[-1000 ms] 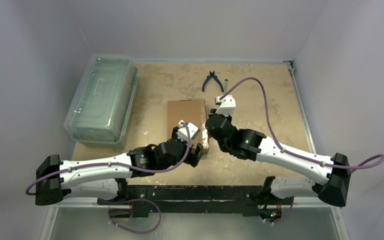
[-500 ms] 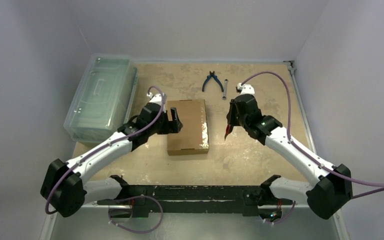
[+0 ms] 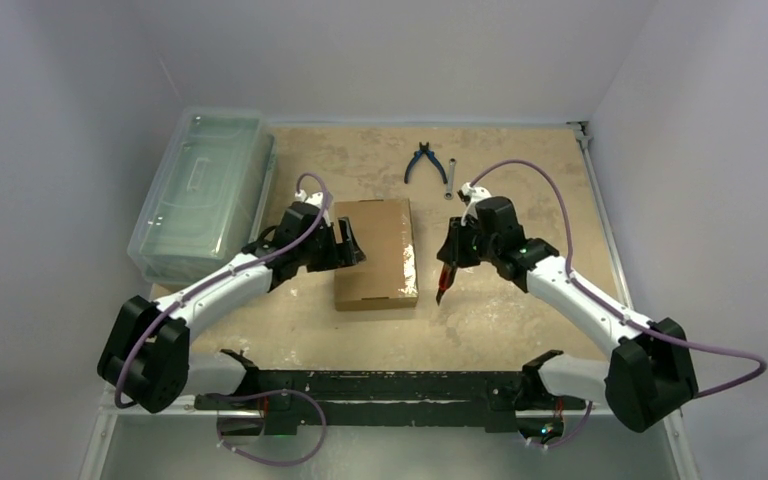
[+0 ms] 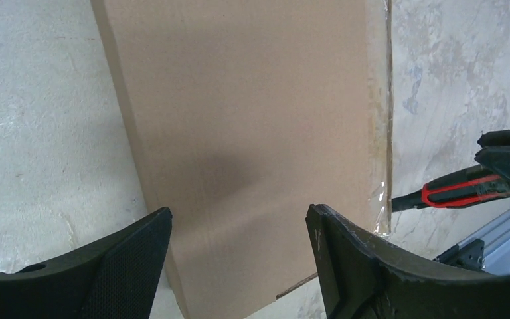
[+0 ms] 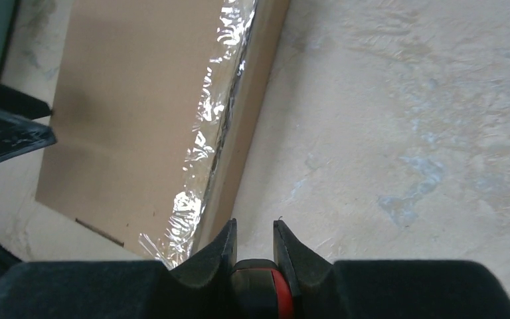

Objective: Unpack the express box

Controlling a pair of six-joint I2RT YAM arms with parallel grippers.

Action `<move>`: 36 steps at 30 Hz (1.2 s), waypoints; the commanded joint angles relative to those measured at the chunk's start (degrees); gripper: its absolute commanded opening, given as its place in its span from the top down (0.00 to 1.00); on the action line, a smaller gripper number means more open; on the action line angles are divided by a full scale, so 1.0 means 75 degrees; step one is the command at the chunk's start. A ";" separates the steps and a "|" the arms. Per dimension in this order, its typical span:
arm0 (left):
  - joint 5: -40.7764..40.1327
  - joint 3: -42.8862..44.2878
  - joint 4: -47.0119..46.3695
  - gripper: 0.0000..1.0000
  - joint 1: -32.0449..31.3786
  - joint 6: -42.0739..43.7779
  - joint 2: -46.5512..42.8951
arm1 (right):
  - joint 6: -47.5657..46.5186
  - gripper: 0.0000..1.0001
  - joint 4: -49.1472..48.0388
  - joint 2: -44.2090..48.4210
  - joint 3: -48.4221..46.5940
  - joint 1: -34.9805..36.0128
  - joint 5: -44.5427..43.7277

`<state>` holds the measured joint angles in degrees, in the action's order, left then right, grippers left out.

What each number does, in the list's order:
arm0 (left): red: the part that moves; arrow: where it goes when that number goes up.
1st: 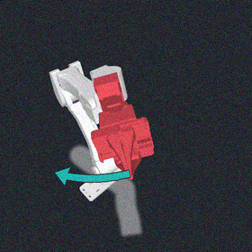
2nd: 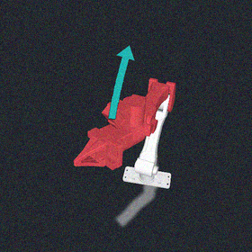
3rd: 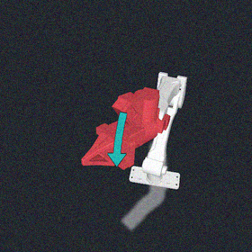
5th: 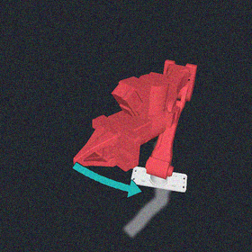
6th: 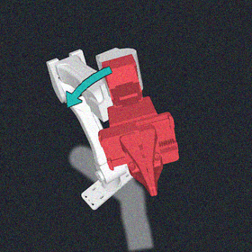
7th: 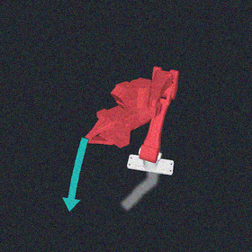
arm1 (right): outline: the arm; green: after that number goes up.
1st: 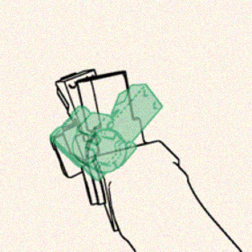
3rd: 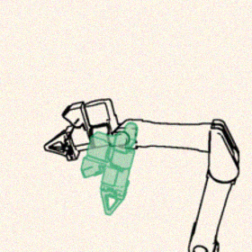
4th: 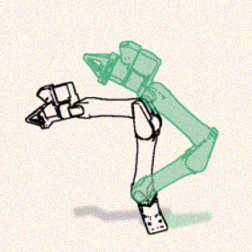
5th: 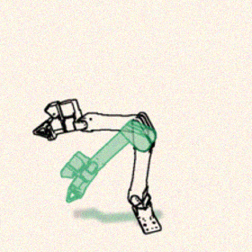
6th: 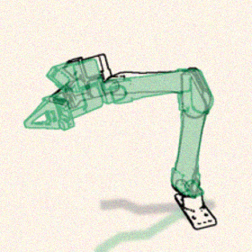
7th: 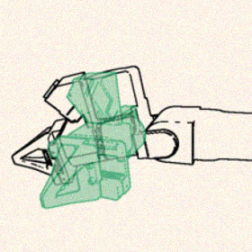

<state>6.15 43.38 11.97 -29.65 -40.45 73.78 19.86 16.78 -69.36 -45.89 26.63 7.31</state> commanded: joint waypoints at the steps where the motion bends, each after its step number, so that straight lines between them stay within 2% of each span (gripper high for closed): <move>1: 0.0486 -0.0155 -0.0531 0.25 0.0027 0.0149 0.0248 | -0.0207 1.00 -0.0989 -0.0221 -0.0077 -0.0008 0.0619; 5: 0.0357 -0.0182 -0.0575 0.26 0.0029 0.0237 0.0409 | 0.0246 1.00 0.0362 -0.1248 -0.0793 -0.0008 -0.1667; 9: 0.0108 -0.0223 -0.0534 0.26 0.0038 0.0274 0.0416 | 0.0148 1.00 0.1262 -0.1946 -0.1354 -0.0002 -0.2557; 15: -0.0544 -0.0201 -0.0070 0.27 0.0040 0.0369 0.0204 | -0.0091 0.97 0.1744 -0.2240 -0.1816 -0.0004 -0.2853; 24: -0.0597 -0.0097 0.0133 0.27 0.0037 0.0498 -0.0130 | -0.0348 0.96 0.1531 -0.2061 -0.1891 -0.0005 -0.2358; 28: -0.0643 -0.0071 0.0213 0.27 0.0037 0.0523 -0.0160 | -0.0380 0.83 0.1154 -0.1945 -0.1699 -0.0001 -0.2806; 33: -0.0780 -0.0050 0.0224 0.27 0.0034 0.0565 -0.0349 | -0.0424 0.76 0.1849 -0.3140 -0.2219 -0.0001 -0.3762; 36: -0.0797 -0.0005 0.0264 0.26 0.0039 0.0612 -0.0230 | -0.0432 0.61 0.1795 -0.3528 -0.2281 -0.0006 -0.3835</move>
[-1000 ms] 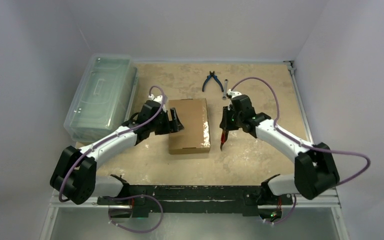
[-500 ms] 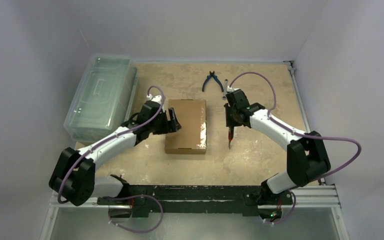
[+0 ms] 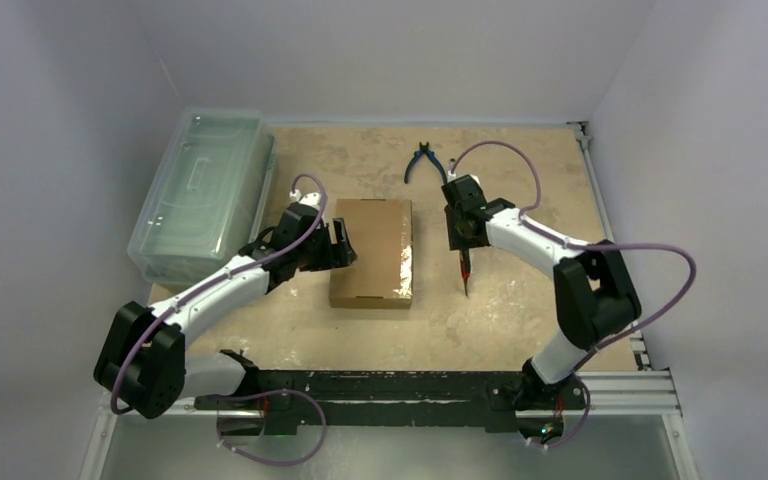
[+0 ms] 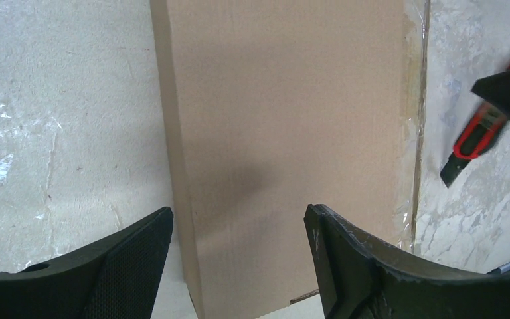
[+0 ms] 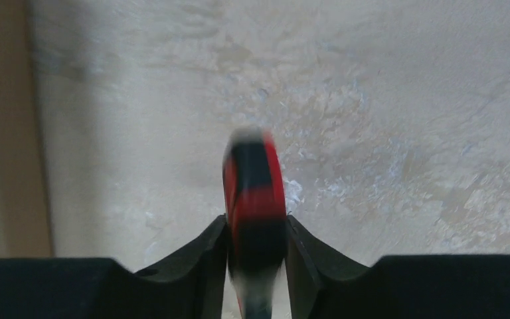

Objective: Unpack the express box

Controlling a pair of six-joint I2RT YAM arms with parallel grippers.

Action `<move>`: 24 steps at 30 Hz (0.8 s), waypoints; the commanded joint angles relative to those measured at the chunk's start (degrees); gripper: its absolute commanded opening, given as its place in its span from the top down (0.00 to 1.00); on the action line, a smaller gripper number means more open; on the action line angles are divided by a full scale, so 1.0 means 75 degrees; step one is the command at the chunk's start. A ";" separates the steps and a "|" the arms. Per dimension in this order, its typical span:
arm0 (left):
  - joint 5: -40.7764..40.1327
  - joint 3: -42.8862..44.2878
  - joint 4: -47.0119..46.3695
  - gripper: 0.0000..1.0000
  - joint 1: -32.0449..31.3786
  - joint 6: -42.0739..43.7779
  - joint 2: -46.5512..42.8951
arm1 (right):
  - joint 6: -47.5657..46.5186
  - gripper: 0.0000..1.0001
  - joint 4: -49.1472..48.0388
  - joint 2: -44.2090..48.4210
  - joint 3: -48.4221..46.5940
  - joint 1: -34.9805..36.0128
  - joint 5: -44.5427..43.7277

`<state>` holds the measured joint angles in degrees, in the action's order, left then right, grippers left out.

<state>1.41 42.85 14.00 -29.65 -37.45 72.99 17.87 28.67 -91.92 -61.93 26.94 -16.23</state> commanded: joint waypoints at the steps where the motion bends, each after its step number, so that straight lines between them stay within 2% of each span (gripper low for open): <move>1: -0.0165 0.0067 -0.0009 0.26 0.0039 0.0208 -0.0059 | -0.0188 0.56 0.0121 -0.0549 -0.0136 -0.0044 -0.0679; 3: -0.0080 0.0006 -0.0162 0.26 0.0055 0.0151 0.0007 | -0.0252 0.44 -0.0154 -0.0531 -0.0086 -0.0052 -0.0624; 5: 0.0323 -0.0223 -0.0590 0.26 0.0091 0.0067 -0.0087 | -0.0303 0.37 -0.0314 -0.0529 -0.0095 -0.0062 -0.0614; 9: 0.0461 -0.0284 -0.0882 0.25 0.0169 -0.0095 -0.0090 | -0.0315 0.29 -0.0286 -0.0311 -0.0235 -0.0066 -0.0564; 12: 0.0454 -0.0196 -0.0833 0.25 0.0244 -0.0102 0.0002 | -0.0300 0.24 -0.0363 0.0386 -0.0252 -0.0071 -0.0418; 14: 0.0456 -0.0194 -0.0855 0.26 0.0299 -0.0122 0.0006 | -0.0337 0.21 -0.0635 0.1029 -0.0158 -0.0065 0.0454; 17: 0.0504 -0.0230 -0.0921 0.30 0.0392 -0.0201 0.0044 | -0.0199 0.18 -0.1560 0.1637 0.0191 -0.0070 0.2378; 20: 0.0644 -0.0317 -0.1091 0.34 0.0465 -0.0309 0.0177 | 0.0789 0.15 -0.2956 0.1792 0.0838 -0.0065 0.4482; 24: 0.0780 -0.0433 -0.1251 0.39 0.0508 -0.0442 0.0299 | 0.2052 0.14 -0.4561 0.1457 0.1564 -0.0065 0.5602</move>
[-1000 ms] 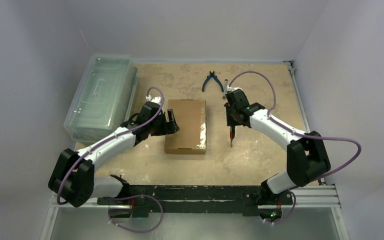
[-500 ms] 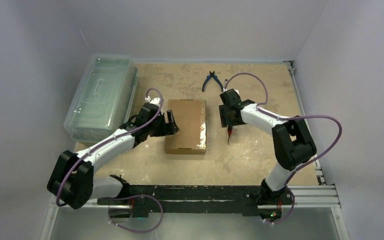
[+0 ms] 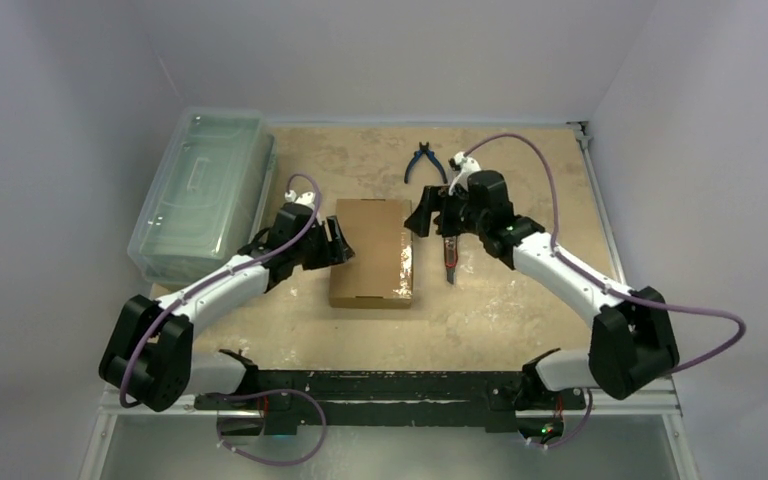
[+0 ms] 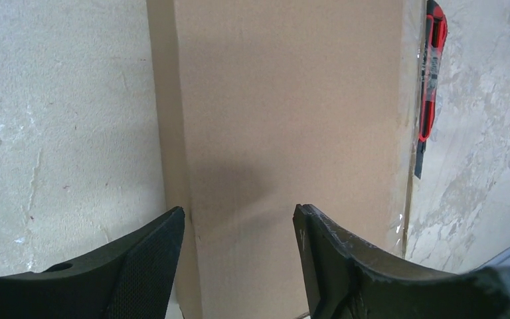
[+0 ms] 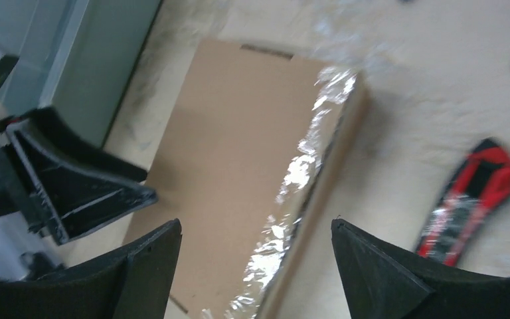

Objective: Unpack the express box

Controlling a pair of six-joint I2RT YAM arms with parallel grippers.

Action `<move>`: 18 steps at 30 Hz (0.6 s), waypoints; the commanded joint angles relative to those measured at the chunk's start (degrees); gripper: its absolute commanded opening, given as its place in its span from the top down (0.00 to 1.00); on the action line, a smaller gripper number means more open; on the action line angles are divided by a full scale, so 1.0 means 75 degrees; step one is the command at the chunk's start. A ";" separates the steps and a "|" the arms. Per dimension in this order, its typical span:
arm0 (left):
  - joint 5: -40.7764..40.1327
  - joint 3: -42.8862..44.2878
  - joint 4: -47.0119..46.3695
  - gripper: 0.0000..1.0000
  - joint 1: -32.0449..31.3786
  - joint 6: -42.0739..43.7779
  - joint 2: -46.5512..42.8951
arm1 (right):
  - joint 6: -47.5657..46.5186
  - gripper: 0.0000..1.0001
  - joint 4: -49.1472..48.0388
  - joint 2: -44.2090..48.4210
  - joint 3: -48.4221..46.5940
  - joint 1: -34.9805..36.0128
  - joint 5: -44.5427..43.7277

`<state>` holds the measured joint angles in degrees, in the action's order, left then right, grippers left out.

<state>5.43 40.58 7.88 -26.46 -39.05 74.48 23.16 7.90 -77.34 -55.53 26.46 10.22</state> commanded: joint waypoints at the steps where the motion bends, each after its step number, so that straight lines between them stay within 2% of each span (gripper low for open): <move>1: 0.0257 -0.0177 -0.0474 0.39 0.0082 -0.0246 0.0086 | 0.1536 0.14 -0.2047 -0.0624 0.0813 -0.0008 0.2208; 3: 0.0233 -0.0254 -0.0500 0.38 0.0094 -0.0266 0.0056 | 0.1671 0.14 -0.2320 -0.0854 0.0965 -0.0006 0.2336; 7: 0.0232 -0.0411 -0.0565 0.32 0.0091 -0.0334 0.0010 | 0.1458 0.14 -0.2183 -0.1032 0.1089 0.0010 0.1832; 11: 0.0303 -0.0606 -0.0724 0.32 0.0094 -0.0402 0.0024 | 0.1492 0.17 -0.2375 -0.1371 0.1229 0.0002 0.2040; 14: 0.0414 -0.0696 -0.0875 0.34 0.0094 -0.0413 0.0124 | 0.1598 0.20 -0.2632 -0.1517 0.1343 0.0008 0.2213; 18: 0.0844 -0.0883 -0.1498 0.42 0.0088 -0.0610 0.0349 | 0.1760 0.25 -0.2891 -0.1755 0.1341 0.0085 0.2596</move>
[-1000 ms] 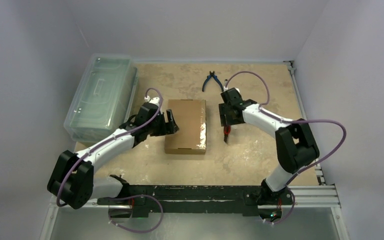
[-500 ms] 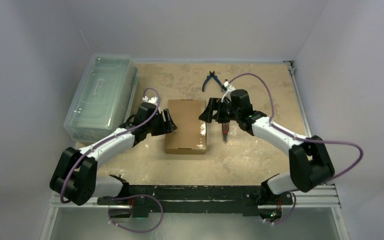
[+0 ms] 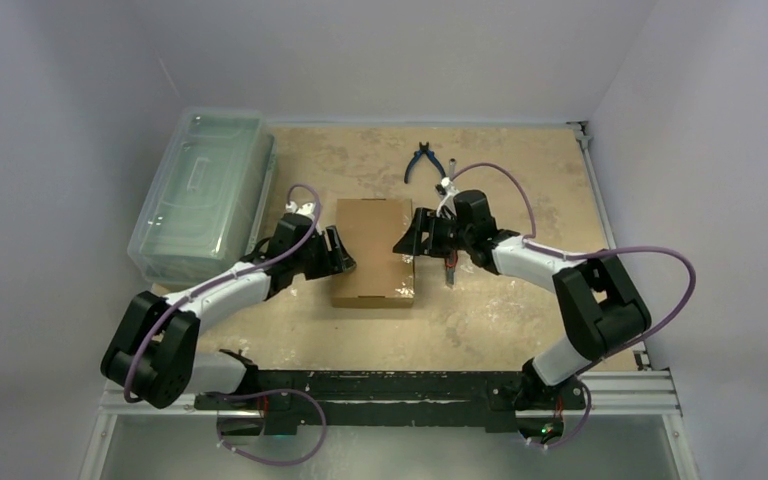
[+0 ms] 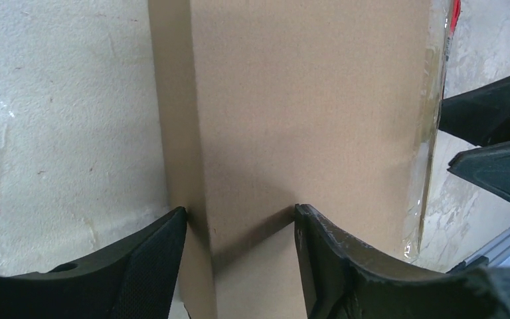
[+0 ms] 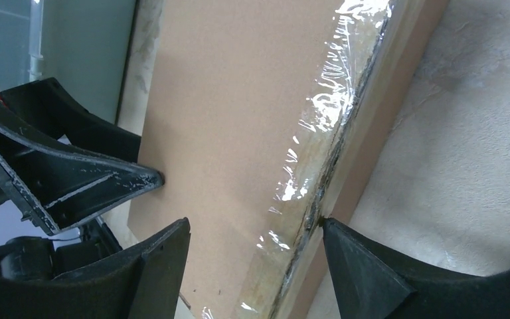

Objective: Unpack the express box

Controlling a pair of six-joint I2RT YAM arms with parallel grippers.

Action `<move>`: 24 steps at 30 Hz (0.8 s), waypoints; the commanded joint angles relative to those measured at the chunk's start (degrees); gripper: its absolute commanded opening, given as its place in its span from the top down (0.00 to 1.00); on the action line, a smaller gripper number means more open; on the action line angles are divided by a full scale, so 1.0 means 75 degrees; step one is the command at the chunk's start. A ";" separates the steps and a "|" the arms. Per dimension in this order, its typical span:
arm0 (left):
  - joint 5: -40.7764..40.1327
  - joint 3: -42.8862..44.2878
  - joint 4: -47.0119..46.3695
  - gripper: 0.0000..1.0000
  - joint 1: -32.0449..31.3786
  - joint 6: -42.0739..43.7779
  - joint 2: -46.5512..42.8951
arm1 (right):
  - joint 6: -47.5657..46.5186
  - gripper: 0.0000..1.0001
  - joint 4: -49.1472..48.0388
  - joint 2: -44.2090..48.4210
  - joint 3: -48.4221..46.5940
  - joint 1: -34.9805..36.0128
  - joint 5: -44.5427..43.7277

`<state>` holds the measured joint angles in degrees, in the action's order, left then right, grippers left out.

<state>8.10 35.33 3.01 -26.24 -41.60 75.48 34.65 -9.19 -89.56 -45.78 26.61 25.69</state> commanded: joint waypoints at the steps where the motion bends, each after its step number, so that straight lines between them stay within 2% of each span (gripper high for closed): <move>1: 0.0588 -0.0212 -0.0963 0.43 0.0063 -0.0327 0.0276 | 0.0241 0.25 -0.0605 -0.0133 0.0029 0.0097 0.0571; 5: 0.1066 -0.0356 -0.1575 0.46 0.0053 -0.0686 0.0402 | 0.0217 0.25 -0.0334 0.0259 -0.0047 0.0325 0.0494; 9: 0.1464 -0.0416 -0.2211 0.47 -0.0023 -0.1020 0.0578 | -0.0082 0.25 0.0597 0.1172 -0.0413 0.0823 -0.0351; 13: 0.1450 -0.0272 -0.2573 0.46 -0.0459 -0.1208 0.0825 | -0.0274 0.25 0.1633 0.1671 -0.1074 0.1448 -0.1135; 18: 0.1121 -0.0200 -0.2750 0.45 -0.0976 -0.1332 0.1087 | -0.0016 0.25 0.1808 0.2003 -0.1287 0.1840 -0.1520; 24: 0.1194 -0.0518 -0.2931 0.44 -0.0996 -0.1400 0.1089 | 0.0085 0.26 0.2010 0.2216 -0.1505 0.2175 -0.1912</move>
<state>12.51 32.86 -15.92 -30.52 -51.42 81.97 31.29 8.67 -74.02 -53.01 37.04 2.50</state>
